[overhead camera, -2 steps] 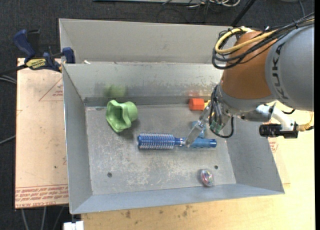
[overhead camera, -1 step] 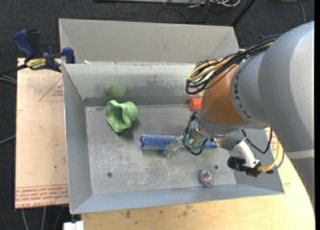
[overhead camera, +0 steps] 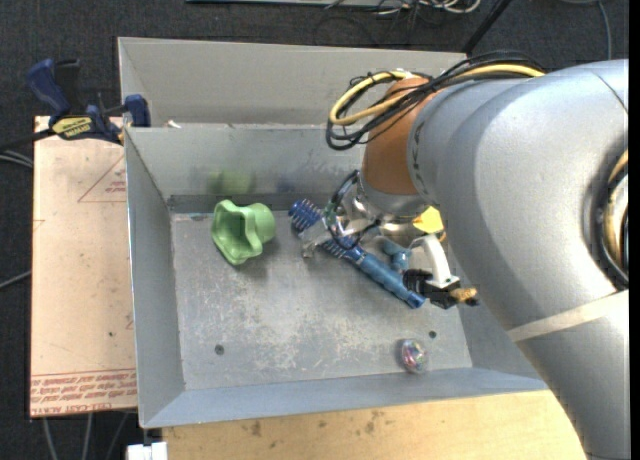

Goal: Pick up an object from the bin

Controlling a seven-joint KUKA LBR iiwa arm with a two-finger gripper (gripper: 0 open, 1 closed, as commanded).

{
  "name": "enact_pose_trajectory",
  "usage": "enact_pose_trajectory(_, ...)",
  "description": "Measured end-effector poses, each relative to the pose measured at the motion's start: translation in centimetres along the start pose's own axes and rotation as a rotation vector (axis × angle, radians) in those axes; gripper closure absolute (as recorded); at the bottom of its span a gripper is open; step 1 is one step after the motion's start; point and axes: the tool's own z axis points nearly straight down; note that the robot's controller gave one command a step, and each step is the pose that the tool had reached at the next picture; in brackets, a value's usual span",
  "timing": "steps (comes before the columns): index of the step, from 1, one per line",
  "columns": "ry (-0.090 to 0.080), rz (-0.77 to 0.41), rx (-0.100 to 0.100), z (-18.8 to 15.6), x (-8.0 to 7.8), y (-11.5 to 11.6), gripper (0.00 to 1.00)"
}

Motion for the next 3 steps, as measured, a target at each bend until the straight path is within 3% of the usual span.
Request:
enact_pose_trajectory(1,0.0,0.0,0.005,0.1,-0.1,-0.2,1.0)
enact_pose_trajectory(2,0.0,-0.002,-0.003,-11.4,0.8,-1.4,1.0)
enact_pose_trajectory(3,-0.003,0.02,-0.006,-18.6,-0.7,1.1,1.0)
